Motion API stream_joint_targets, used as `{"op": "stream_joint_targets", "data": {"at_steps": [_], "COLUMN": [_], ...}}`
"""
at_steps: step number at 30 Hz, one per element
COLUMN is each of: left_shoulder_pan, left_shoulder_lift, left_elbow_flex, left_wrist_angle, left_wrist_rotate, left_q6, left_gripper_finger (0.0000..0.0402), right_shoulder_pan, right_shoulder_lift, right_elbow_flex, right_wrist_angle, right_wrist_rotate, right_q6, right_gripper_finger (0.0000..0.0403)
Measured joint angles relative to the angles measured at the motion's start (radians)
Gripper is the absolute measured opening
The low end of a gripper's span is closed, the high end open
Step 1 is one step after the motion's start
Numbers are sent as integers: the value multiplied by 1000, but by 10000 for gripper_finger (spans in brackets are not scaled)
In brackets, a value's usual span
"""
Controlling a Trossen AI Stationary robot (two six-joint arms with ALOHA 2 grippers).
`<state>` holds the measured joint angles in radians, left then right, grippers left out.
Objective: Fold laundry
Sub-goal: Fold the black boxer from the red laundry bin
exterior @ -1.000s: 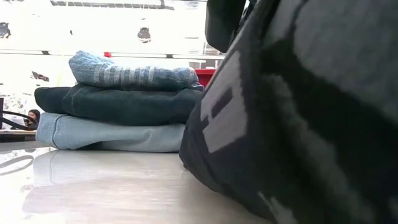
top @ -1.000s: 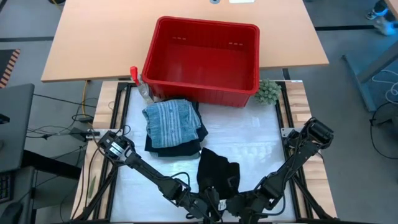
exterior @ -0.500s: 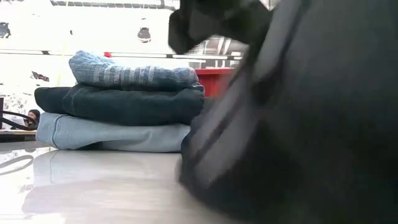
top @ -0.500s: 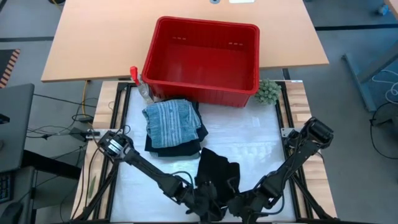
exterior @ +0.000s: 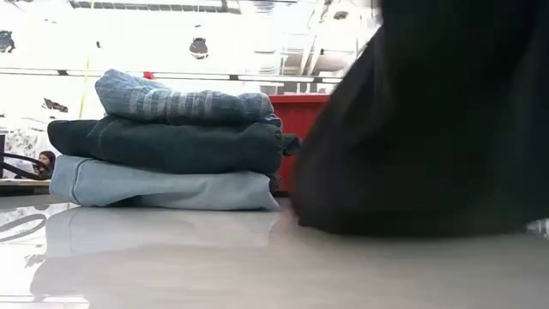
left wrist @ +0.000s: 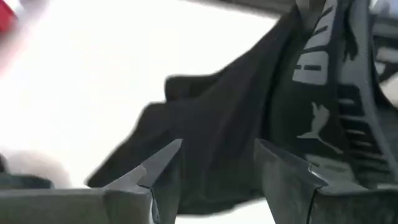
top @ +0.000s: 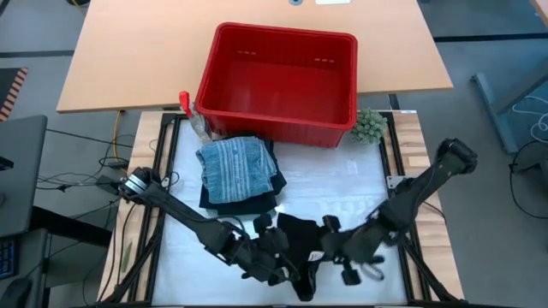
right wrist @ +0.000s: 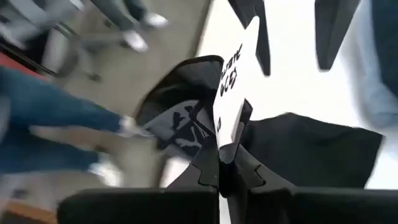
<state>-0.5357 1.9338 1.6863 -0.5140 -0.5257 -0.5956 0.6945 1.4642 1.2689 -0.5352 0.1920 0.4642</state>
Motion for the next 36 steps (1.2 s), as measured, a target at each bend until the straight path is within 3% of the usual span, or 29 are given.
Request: {"op": "stream_joint_targets", "data": {"at_steps": [6, 13, 17, 21, 25, 27, 31, 36], "left_shoulder_pan": [-11, -17, -27, -34, -61, -74, -69, -6], "left_shoulder_lift": [-97, -227, -304, -318, -313, -312, -311, -308], "left_elbow_flex": [-2, -70, -182, -277, -261, -244, -221, -222], "left_wrist_angle": [23, 78, 162, 318, 399, 390, 410, 334], "left_wrist_rotate": [-28, -66, -77, -50, 15, -25, -167, 19], "left_q6": [73, 105, 122, 309, 713, 843, 951, 1015], "left_gripper_finger": [183, 183, 183, 183, 183, 183, 184, 189], "right_shoulder_pan": [-87, -142, -142, -148, -146, -146, -145, -145], "right_shoulder_lift": [-175, -322, -354, -360, -360, -360, -359, -359], "right_elbow_flex": [0, 0, 0, 0, 0, 0, 0, 0], "right_wrist_angle": [4, -9, -5, 0, -4, -3, -4, -4], "right_wrist_rotate": [-140, -153, -146, -145, -149, -162, -179, -194], "right_q6": [118, 225, 225, 235, 246, 252, 277, 327], "right_gripper_finger": [27, 27, 27, 27, 27, 27, 27, 30]}}
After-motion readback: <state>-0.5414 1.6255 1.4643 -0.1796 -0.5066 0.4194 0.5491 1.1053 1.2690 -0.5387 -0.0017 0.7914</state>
